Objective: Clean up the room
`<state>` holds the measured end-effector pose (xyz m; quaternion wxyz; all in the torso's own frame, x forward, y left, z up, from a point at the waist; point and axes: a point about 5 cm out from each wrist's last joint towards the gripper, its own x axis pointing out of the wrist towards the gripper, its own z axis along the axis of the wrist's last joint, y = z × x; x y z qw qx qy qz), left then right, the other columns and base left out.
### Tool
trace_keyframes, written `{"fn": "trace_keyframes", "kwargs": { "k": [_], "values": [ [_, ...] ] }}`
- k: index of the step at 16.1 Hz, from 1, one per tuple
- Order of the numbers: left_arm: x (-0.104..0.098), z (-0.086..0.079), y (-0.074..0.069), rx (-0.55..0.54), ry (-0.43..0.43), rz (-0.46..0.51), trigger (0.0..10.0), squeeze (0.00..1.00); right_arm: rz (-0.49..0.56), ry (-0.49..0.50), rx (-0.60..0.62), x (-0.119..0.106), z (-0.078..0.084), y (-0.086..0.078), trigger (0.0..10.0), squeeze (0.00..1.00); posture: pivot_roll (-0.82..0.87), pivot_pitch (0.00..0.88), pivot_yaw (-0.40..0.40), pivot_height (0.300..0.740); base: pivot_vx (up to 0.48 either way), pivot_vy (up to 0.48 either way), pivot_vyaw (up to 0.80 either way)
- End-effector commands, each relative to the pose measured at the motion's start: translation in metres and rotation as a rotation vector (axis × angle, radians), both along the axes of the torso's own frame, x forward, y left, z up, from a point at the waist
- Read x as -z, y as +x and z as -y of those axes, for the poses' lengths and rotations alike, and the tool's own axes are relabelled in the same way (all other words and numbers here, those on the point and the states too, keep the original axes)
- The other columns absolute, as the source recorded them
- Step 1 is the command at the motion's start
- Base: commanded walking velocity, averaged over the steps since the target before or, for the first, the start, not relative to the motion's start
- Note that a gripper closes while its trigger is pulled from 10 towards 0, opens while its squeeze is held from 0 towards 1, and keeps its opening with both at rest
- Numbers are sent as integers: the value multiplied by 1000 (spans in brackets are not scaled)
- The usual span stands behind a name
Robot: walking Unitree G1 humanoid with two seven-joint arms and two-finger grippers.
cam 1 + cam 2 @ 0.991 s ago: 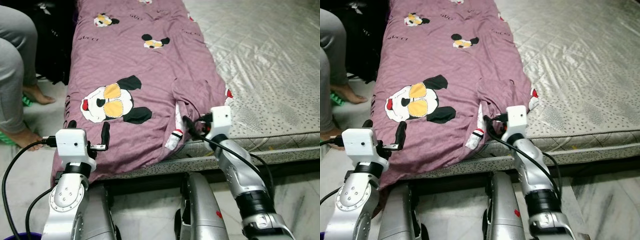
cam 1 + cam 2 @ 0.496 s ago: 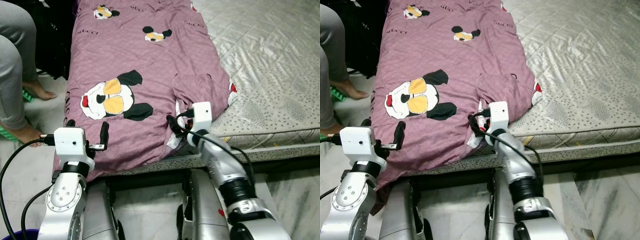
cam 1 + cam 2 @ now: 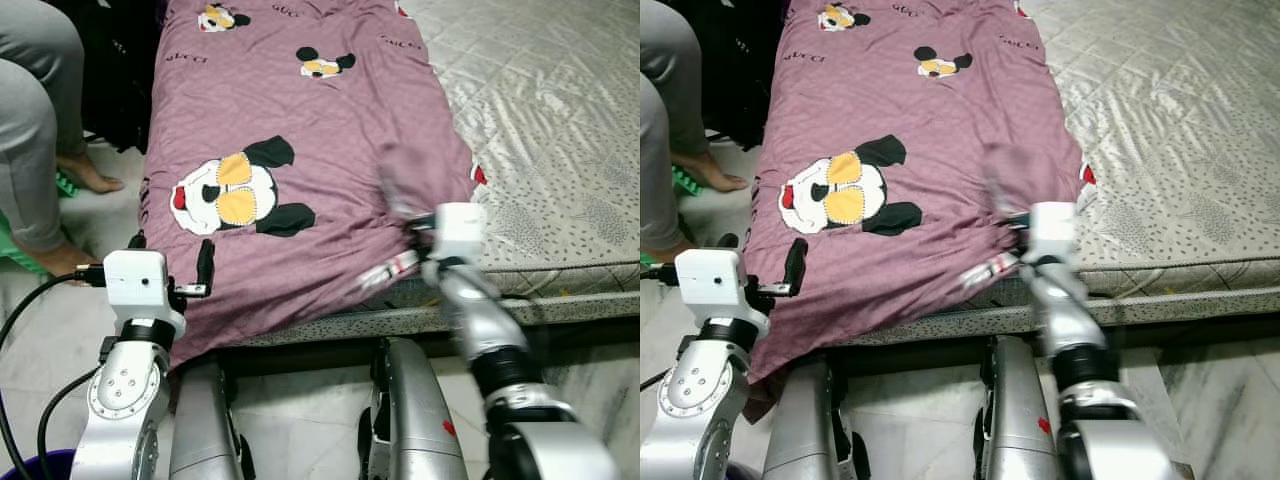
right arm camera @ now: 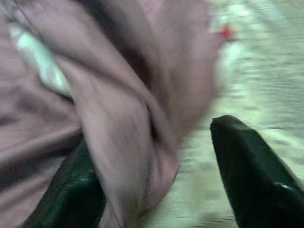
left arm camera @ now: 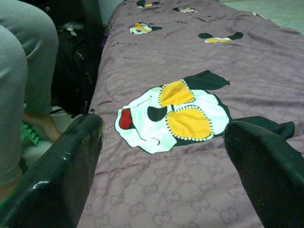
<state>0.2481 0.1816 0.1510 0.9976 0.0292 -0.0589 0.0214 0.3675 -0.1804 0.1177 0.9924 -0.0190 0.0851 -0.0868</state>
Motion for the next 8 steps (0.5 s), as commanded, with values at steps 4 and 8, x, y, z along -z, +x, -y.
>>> {"fn": "trace_keyframes", "kwargs": {
  "k": [4,8],
  "values": [
    [-1,-1,-1,-8,-3,4,10000,0,-30,-42,183,23,48,-35,2314,0,25,219,-1,524,0,0,0],
    [1,2,2,8,-14,1,10000,0,-65,-94,217,37,64,-85,6980,0,3,212,-1,524,0,0,0]
  ]
}}
